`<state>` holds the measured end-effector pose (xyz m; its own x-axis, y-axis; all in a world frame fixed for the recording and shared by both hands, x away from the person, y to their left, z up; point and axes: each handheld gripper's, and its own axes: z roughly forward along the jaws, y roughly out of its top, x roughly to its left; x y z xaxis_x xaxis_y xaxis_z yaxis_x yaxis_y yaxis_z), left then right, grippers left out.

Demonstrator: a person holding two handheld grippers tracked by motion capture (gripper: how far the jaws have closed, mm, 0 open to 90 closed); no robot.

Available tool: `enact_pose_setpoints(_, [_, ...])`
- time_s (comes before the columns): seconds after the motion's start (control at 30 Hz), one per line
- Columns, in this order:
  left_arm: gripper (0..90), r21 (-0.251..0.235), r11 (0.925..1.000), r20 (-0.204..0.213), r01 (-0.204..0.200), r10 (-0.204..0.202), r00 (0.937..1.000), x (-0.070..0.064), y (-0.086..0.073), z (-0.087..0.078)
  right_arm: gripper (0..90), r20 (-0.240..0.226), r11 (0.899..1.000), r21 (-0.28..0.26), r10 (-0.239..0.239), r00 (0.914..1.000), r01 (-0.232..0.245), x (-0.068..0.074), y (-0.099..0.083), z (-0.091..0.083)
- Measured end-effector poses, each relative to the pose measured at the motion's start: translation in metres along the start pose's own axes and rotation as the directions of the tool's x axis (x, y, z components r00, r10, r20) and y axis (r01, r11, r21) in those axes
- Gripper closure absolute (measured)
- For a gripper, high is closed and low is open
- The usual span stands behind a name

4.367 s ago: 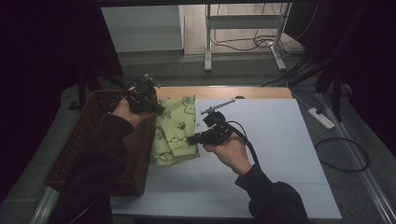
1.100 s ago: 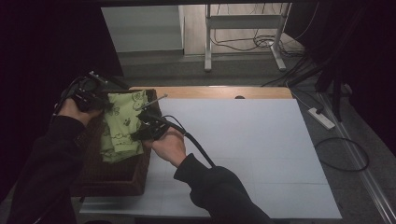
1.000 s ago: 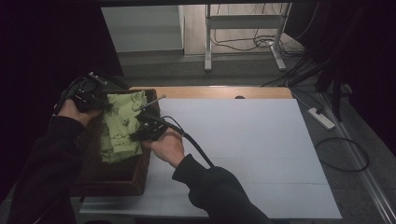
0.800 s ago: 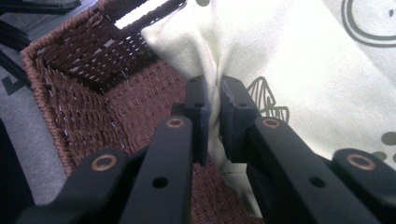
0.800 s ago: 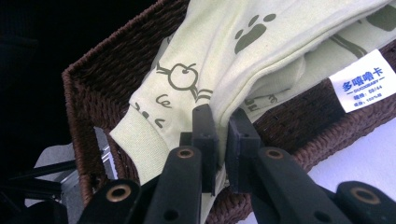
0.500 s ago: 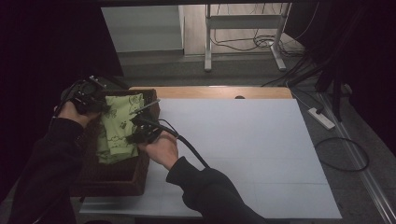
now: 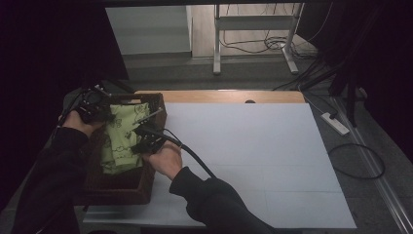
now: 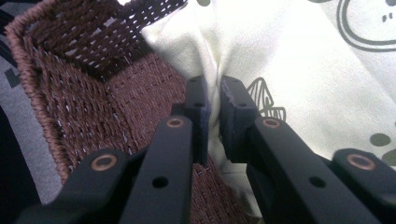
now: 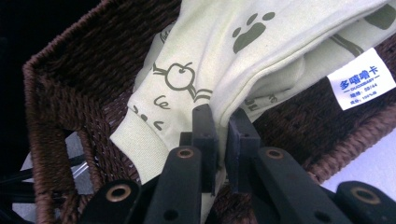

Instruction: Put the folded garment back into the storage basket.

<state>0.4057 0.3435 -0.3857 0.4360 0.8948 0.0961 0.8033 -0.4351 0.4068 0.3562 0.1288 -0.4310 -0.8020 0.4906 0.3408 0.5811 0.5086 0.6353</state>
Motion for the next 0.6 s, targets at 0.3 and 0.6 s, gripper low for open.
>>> enact_pose_setpoints(0.3, [81.7,0.012,0.9999,0.01,0.004,-0.004,0.9999,0.0,-0.004,0.012,83.0,0.019,1.0,0.017,0.021,0.9996,-0.021,-0.002,-0.006,0.011])
enact_pose_setpoints(0.6, [74.4,0.015,0.9997,0.023,0.018,-0.019,0.9996,0.001,-0.01,0.019,67.6,0.022,0.999,0.028,0.032,0.9992,-0.033,-0.006,-0.008,0.014])
